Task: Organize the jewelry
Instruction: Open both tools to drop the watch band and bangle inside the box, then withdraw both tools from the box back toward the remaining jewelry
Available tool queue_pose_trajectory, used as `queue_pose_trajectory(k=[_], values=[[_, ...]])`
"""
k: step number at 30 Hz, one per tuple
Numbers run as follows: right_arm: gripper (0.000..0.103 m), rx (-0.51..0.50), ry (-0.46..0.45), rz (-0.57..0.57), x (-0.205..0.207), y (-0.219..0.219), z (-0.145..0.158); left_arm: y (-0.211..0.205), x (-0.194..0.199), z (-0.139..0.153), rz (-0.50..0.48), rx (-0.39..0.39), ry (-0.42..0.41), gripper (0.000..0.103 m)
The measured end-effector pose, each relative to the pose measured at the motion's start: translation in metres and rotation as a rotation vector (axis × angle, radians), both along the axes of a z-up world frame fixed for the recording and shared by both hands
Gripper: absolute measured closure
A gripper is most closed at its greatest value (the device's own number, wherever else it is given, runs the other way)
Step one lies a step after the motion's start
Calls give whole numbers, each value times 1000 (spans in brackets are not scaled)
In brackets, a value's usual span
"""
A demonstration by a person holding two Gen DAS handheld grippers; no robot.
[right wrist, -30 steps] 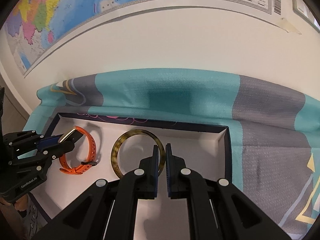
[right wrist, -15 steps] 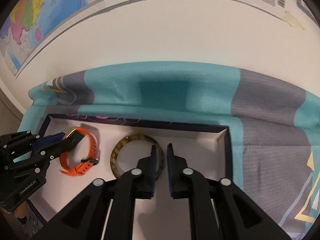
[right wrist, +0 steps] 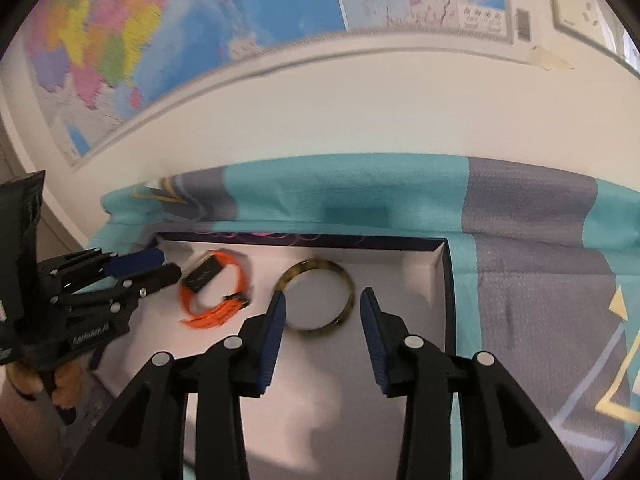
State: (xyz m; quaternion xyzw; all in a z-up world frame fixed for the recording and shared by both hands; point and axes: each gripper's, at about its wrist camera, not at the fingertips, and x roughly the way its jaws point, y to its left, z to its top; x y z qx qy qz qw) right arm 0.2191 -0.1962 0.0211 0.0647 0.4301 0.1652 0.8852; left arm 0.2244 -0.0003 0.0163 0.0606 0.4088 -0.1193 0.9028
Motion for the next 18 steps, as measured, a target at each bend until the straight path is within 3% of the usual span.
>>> queue_pose_trajectory(k=[9, 13, 18], values=[[62, 20, -81, 139, -85, -12, 23, 17, -82, 36, -27, -23, -159, 52], [62, -35, -66, 189, -121, -8, 15, 18, -112, 32, -31, -16, -177, 48], [63, -105, -28, 225, -149, 0, -4, 18, -141, 15, -32, -31, -139, 47]])
